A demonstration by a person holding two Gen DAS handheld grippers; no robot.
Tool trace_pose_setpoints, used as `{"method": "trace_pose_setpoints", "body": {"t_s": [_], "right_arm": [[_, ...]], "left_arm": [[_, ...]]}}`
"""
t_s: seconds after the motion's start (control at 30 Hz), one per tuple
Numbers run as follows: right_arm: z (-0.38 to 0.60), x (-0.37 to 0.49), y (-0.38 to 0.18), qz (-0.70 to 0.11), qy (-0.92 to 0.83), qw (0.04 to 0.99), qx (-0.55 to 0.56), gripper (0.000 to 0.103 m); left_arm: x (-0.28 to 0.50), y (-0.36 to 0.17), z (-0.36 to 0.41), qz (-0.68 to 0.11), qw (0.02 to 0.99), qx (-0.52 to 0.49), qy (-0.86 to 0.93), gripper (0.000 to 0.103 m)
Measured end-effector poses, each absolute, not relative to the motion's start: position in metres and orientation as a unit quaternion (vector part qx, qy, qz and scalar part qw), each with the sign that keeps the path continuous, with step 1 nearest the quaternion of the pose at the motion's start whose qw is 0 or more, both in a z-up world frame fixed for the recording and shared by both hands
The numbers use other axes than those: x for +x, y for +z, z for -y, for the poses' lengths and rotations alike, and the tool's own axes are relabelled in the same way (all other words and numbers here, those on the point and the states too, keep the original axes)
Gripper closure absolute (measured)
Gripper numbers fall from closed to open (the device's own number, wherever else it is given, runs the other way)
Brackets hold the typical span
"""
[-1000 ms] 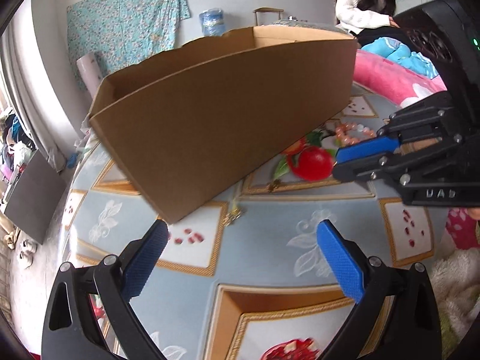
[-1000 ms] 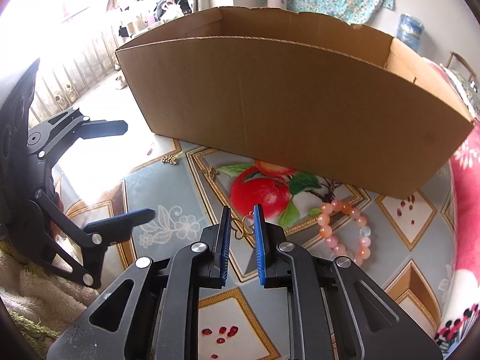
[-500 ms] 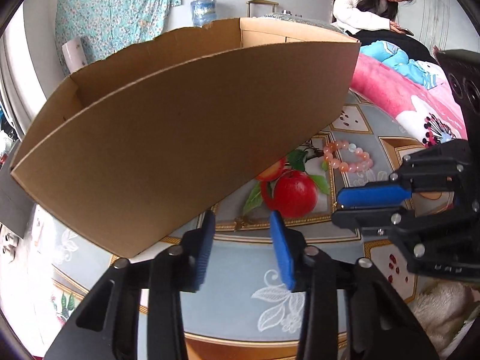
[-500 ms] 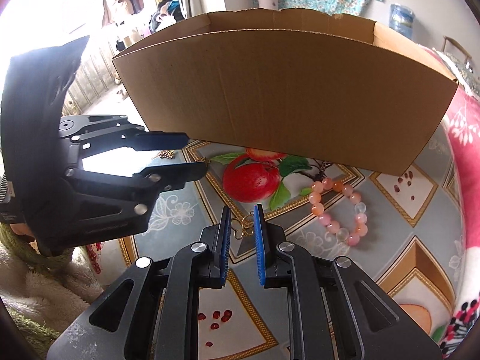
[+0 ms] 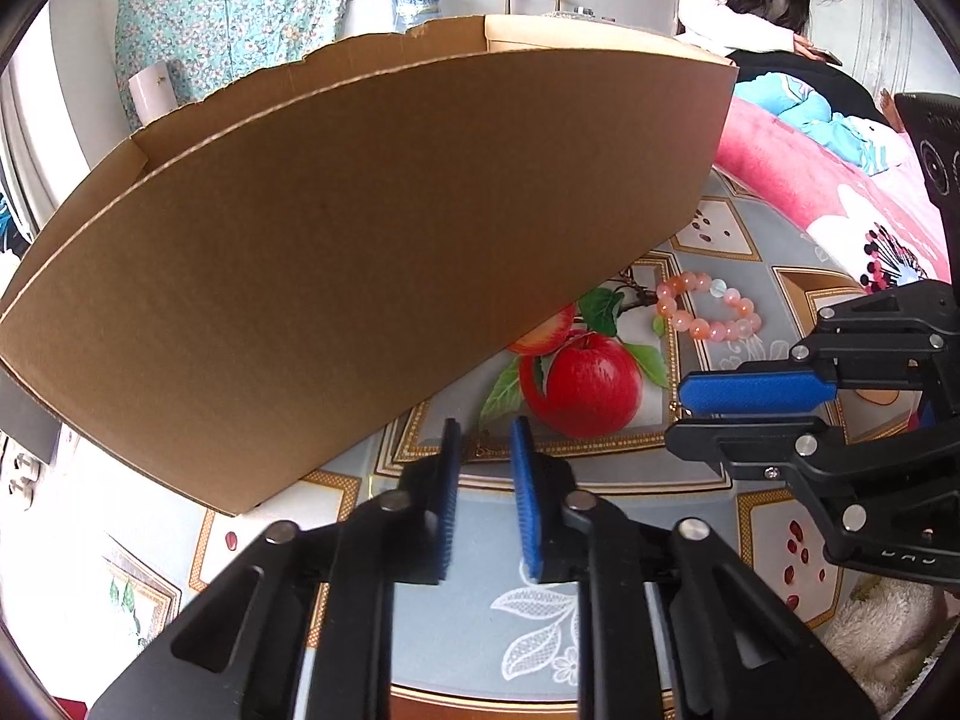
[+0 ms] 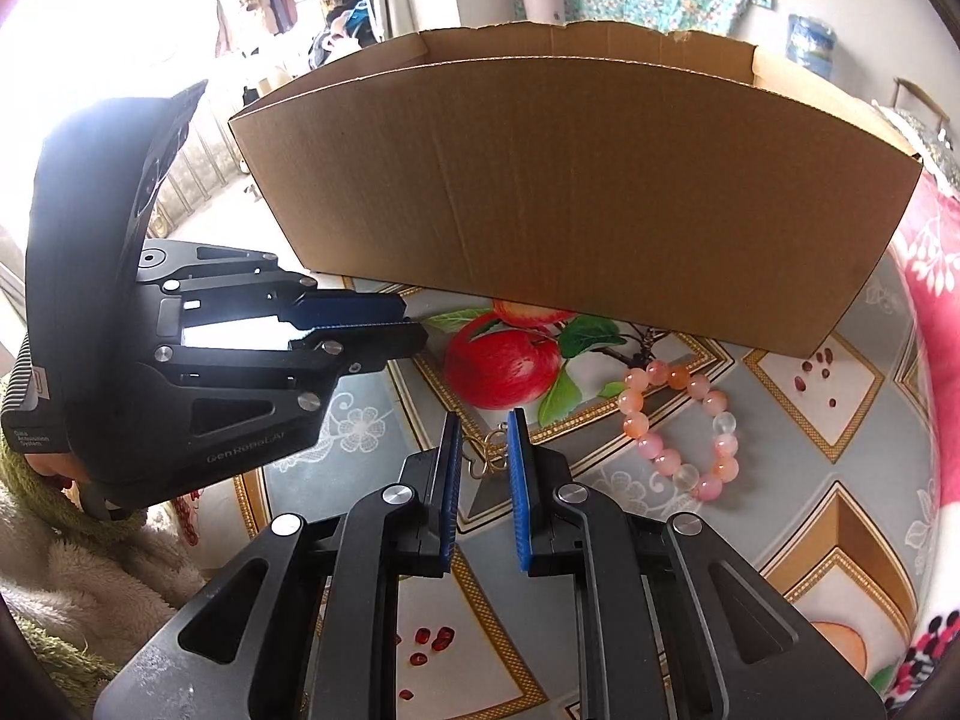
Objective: Organize jewelry
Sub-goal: 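Lower the right tool onto a gold chain piece and close on it, then lift the gold piece with the right tool and carry it over the box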
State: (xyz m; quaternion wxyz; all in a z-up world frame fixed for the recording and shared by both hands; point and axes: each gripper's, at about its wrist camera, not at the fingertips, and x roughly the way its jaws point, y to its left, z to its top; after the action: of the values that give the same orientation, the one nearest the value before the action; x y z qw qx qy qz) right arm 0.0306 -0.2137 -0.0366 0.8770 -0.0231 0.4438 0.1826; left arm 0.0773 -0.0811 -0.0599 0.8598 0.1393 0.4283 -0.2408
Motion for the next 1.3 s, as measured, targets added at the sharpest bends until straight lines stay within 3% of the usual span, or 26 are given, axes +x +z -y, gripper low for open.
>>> {"method": "trace_pose_setpoints", "body": {"t_s": [0.63,1.07,1.3], "right_arm": [[0.223,0.022,-0.022,-0.427,0.175,0.887,-0.018,0.090],[0.239,0.002,0.067,-0.341,0.190,0.921,-0.016,0.090],[0.249,0.033,0.114,-0.291,0.217,0.932,-0.009,0.090]], "left_arm": [[0.066,-0.050,0.077,-0.412,0.865,0.146,-0.247,0.092],[0.039,0.043,0.059,-0.325,0.894,0.070,-0.301,0.092],[0.062,0.079,0.060,-0.273,0.909,0.050,-0.312,0.091]]}}
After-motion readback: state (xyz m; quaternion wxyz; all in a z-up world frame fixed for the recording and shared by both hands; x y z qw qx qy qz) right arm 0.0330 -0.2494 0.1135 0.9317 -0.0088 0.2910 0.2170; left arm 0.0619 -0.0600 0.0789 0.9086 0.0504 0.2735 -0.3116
